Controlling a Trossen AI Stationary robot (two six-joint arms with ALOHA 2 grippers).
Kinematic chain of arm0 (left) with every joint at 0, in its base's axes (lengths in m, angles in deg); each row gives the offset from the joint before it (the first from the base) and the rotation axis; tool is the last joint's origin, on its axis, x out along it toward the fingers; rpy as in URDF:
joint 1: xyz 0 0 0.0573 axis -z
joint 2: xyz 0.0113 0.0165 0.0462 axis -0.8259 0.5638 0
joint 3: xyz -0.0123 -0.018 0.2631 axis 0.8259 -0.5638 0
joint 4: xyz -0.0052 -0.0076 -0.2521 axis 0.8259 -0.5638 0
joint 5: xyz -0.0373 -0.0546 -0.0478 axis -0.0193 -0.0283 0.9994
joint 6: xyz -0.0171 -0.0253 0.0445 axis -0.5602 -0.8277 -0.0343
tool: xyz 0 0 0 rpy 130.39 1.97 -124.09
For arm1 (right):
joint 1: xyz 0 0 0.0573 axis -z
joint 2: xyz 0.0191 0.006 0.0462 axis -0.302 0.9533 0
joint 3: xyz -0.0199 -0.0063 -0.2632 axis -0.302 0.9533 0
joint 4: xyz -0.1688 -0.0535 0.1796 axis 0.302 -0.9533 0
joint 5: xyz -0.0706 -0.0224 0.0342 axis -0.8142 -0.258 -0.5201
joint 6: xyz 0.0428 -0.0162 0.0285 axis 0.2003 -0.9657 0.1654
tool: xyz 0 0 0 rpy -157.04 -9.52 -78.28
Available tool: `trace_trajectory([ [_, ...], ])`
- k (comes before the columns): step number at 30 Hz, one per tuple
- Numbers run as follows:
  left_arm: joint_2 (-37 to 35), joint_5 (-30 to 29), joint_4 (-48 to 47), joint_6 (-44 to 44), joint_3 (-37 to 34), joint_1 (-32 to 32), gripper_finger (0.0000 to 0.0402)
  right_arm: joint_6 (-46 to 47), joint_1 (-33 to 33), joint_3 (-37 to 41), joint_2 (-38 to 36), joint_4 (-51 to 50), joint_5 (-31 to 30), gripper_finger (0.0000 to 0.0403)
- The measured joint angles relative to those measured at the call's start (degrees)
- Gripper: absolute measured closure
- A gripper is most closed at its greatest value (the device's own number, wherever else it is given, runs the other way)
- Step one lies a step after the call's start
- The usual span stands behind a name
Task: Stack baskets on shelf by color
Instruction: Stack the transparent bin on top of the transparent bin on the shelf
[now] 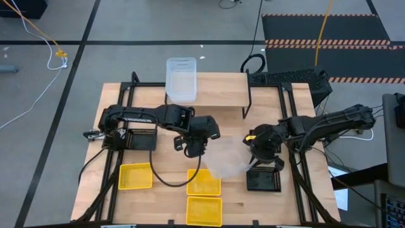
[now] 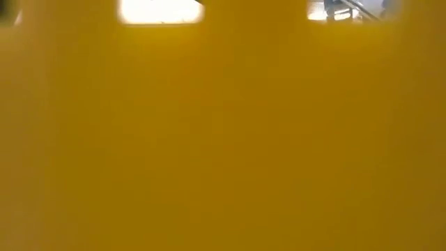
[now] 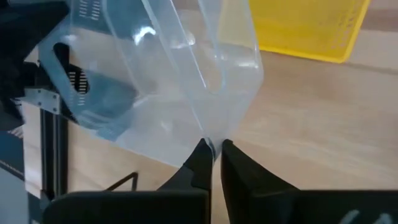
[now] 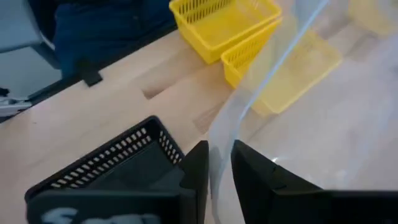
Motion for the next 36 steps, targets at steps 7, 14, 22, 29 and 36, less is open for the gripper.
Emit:
trace_trajectory([
  [7,-0.2,-0.8,-0.1,1.2,0.0,0.0,0.0395,-12.3,0.0,0.0,-5.6,2.3,-5.7,0.0335],
  [14,-0.2,-8.6,1.6,-2.9,0.0,0.0,0.0398,-17.5,0.0,0.0,-12.4,10.5,-7.2,0.0281],
  [22,-0.1,-16.8,9.9,-9.3,0.3,-1.4,0.0399,-16.8,0.1,-0.1,-21.7,31.4,-22.1,0.0221],
  [29,-0.4,-30.2,9.1,-13.4,0.2,-2.4,0.0399,-8.5,0.1,-0.1,-26.7,38.4,-36.2,0.022],
  [36,-7.0,-41.2,2.6,-16.4,0.6,-5.5,0.0399,-0.8,0.1,4.5,-28.3,38.4,-49.8,0.023],
])
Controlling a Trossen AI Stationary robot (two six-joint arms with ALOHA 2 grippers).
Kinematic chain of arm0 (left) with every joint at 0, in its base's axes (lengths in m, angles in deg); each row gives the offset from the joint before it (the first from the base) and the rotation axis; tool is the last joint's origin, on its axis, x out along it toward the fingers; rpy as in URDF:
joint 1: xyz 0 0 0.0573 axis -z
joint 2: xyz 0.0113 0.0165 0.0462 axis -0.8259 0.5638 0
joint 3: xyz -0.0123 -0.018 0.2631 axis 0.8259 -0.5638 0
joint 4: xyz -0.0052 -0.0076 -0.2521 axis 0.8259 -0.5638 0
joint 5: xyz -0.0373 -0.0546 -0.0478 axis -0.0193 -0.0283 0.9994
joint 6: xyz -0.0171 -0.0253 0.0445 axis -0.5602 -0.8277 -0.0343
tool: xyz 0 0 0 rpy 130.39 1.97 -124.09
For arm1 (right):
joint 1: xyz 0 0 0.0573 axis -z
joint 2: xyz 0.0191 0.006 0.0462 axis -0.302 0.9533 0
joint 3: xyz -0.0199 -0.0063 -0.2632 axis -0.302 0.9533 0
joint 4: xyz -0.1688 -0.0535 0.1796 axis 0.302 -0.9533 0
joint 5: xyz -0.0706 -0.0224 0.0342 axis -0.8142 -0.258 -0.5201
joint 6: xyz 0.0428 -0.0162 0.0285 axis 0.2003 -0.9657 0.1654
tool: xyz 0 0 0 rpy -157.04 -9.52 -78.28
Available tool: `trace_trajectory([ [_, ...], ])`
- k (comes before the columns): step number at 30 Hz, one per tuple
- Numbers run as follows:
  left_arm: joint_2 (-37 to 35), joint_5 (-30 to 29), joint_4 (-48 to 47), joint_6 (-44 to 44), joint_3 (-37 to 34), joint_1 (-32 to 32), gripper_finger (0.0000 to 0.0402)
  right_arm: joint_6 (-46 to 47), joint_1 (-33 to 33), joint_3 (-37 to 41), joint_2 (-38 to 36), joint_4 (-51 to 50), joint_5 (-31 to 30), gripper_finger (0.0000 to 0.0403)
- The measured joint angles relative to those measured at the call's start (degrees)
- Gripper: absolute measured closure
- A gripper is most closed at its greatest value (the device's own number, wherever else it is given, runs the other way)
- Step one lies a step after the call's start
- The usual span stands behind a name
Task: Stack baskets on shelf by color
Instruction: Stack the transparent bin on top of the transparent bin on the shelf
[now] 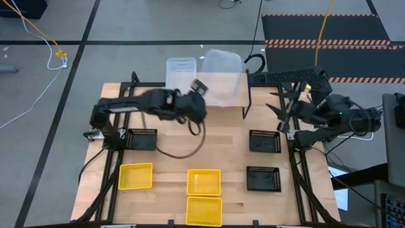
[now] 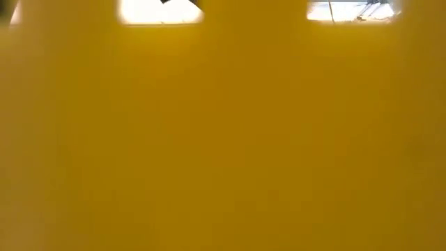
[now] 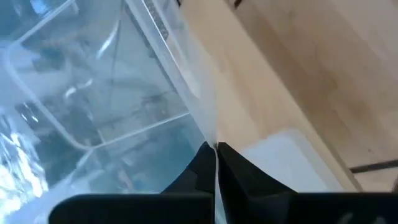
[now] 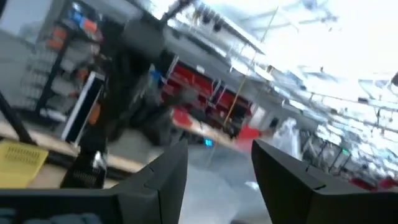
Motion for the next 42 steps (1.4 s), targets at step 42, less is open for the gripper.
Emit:
trace_trajectory([
  [42,-8.1,40.3,-22.9,-6.9,8.3,-29.3,0.0397,-15.1,1.5,20.0,0.2,29.8,-7.2,0.0232],
])
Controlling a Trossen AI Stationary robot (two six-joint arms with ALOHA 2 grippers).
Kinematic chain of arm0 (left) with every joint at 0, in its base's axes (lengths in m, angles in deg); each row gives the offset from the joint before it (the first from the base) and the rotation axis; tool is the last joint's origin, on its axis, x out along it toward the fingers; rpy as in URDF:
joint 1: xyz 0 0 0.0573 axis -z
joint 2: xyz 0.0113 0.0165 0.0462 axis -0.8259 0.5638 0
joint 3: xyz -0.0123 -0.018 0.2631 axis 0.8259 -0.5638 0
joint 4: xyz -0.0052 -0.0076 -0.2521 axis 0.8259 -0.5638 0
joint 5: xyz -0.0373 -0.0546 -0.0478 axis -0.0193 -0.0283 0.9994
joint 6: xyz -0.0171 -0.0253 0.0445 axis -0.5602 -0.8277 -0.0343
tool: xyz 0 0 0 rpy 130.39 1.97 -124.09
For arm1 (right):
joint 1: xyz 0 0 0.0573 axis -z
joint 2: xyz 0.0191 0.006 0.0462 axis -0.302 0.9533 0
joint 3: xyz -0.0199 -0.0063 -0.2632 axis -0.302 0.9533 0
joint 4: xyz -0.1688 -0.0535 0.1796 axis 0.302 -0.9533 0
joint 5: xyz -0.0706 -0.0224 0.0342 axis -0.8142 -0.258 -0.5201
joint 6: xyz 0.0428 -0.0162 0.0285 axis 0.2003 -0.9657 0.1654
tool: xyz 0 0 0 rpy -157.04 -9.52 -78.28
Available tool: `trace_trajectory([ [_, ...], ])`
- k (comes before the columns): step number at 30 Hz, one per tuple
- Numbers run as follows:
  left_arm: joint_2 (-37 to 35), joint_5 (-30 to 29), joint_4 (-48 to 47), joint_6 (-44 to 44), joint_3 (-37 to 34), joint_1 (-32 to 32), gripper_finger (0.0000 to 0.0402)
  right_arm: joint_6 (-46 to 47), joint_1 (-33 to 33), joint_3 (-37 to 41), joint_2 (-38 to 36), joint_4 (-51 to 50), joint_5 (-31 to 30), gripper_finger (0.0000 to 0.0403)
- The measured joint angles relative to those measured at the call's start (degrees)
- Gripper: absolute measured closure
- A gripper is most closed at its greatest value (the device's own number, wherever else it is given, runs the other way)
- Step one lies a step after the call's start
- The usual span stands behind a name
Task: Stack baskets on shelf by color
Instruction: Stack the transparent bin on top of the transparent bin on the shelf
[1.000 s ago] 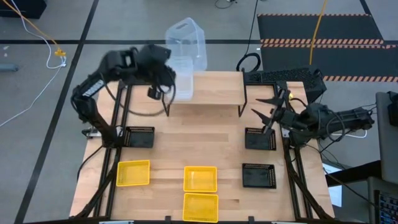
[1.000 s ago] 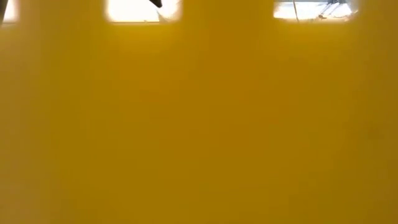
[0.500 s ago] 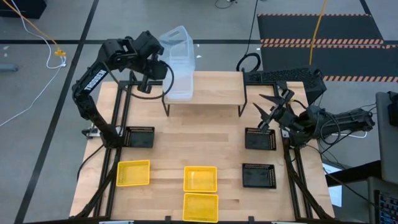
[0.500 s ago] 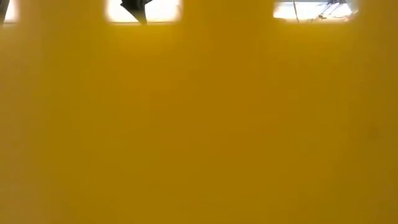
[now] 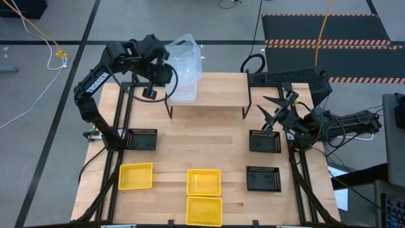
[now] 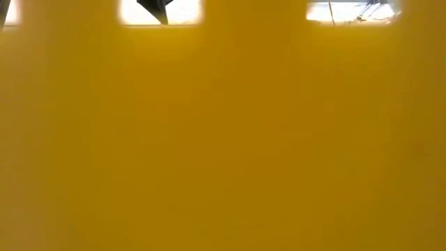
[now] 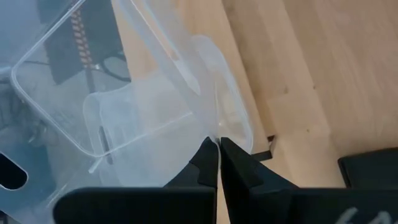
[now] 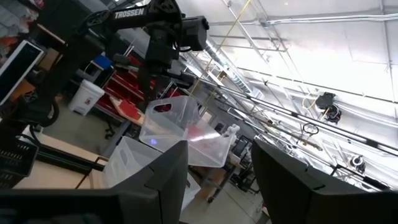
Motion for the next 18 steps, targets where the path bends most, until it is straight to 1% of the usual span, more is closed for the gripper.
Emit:
trace_trajectory([
  [10,0.0,-0.6,0.0,-2.0,-0.2,0.0,0.0399,1.3,0.0,0.0,0.0,-3.1,-0.1,0.0232],
  [14,0.0,-0.8,0.0,-0.2,-2.3,0.6,0.0396,1.3,0.0,0.0,0.0,-3.5,-0.1,0.0232],
  [16,0.0,-2.3,0.0,2.3,-3.7,1.7,0.0397,1.0,0.0,0.0,0.0,-3.5,-0.1,0.0232],
  [18,0.0,-5.4,0.2,2.9,-4.3,3.0,0.0399,0.3,0.0,0.0,0.0,-3.4,-0.1,0.0232],
])
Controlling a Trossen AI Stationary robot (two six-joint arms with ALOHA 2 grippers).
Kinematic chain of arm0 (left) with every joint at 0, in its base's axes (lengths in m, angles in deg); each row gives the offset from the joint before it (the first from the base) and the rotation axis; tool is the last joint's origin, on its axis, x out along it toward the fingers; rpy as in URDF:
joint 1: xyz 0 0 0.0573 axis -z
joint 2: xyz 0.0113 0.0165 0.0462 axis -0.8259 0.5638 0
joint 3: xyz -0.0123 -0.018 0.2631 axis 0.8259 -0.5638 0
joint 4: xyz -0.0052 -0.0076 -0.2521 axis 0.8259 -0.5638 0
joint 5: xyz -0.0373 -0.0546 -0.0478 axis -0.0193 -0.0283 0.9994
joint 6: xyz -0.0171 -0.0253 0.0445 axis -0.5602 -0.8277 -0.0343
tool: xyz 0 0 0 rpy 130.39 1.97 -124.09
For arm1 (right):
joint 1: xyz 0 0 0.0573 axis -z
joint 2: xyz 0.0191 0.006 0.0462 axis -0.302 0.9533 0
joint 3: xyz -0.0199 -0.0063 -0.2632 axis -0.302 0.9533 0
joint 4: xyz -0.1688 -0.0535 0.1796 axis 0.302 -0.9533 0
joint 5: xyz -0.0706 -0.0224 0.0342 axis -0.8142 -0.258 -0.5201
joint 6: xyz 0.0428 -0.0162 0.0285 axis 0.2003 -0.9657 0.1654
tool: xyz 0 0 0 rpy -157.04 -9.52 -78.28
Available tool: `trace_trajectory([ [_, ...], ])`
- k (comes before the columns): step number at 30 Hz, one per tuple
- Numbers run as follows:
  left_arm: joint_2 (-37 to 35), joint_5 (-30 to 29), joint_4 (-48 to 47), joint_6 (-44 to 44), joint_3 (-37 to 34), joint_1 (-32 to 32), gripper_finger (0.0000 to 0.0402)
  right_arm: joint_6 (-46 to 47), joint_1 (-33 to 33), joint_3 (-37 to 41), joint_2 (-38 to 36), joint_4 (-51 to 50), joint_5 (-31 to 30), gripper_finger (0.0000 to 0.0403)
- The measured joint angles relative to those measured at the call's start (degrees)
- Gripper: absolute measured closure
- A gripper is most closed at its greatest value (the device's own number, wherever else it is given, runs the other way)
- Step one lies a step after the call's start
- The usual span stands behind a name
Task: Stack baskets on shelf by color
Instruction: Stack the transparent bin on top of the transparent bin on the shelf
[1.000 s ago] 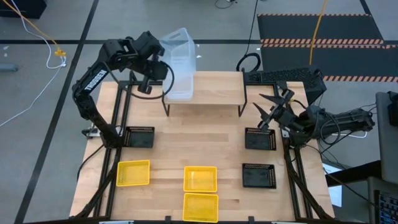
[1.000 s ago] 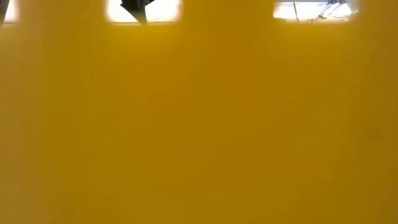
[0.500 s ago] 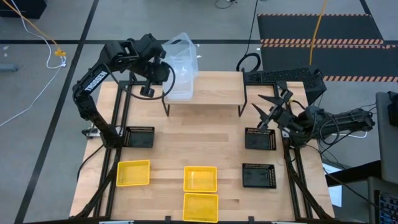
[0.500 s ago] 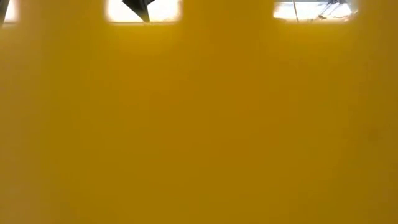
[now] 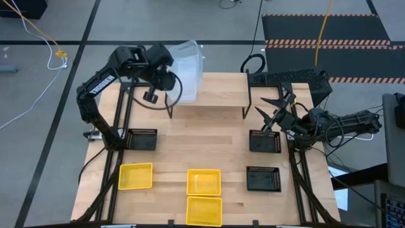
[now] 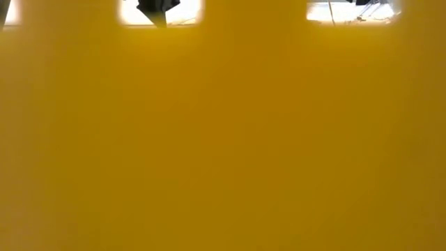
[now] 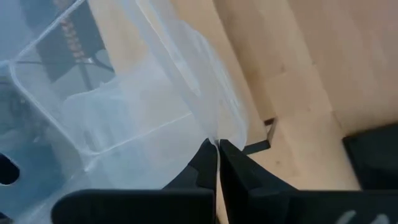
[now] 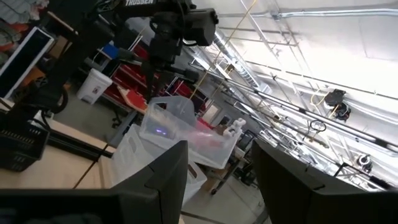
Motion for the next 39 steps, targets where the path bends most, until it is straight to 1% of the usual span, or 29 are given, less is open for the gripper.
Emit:
trace_trajectory([
  [3,0.0,-4.1,0.7,-1.4,-0.1,1.9,0.0396,-0.8,0.0,0.0,0.0,0.0,0.0,0.0232],
  [5,0.0,-5.5,0.6,-2.3,-0.1,2.9,0.0393,-0.9,0.0,0.0,0.0,0.0,0.0,0.0232],
  [9,0.0,-5.1,-0.2,-6.3,-0.1,3.5,0.0398,-1.9,0.0,0.0,0.0,0.0,0.0,0.0232],
  [12,0.0,-4.8,-0.1,-9.8,-0.1,3.2,0.0394,-2.2,0.0,0.0,0.0,0.3,0.0,0.0232],
  [18,0.0,-2.9,-0.1,-9.3,-0.1,3.1,0.0398,-2.2,0.0,0.0,0.0,0.5,0.0,0.0232],
  [24,0.0,-3.4,-0.2,-9.7,-0.1,1.9,0.039,-2.2,0.0,0.0,0.0,0.3,0.1,0.0232],
  [30,0.0,-3.3,-0.2,-10.2,-0.1,0.8,0.0397,-2.2,0.0,0.0,0.0,-0.2,0.0,0.0232],
  [33,0.0,-3.6,-0.2,-11.8,-0.1,0.6,0.0387,-2.2,0.0,0.0,0.0,-0.4,0.0,0.0232],
  [36,0.0,-6.3,-0.2,-13.8,-0.1,0.6,0.0367,-2.1,0.0,0.0,0.0,-0.4,0.0,0.0232],
  [39,0.0,-7.4,-0.1,-12.4,-0.1,0.6,0.0358,-1.9,0.0,0.0,0.0,-0.6,0.0,0.0232],
])
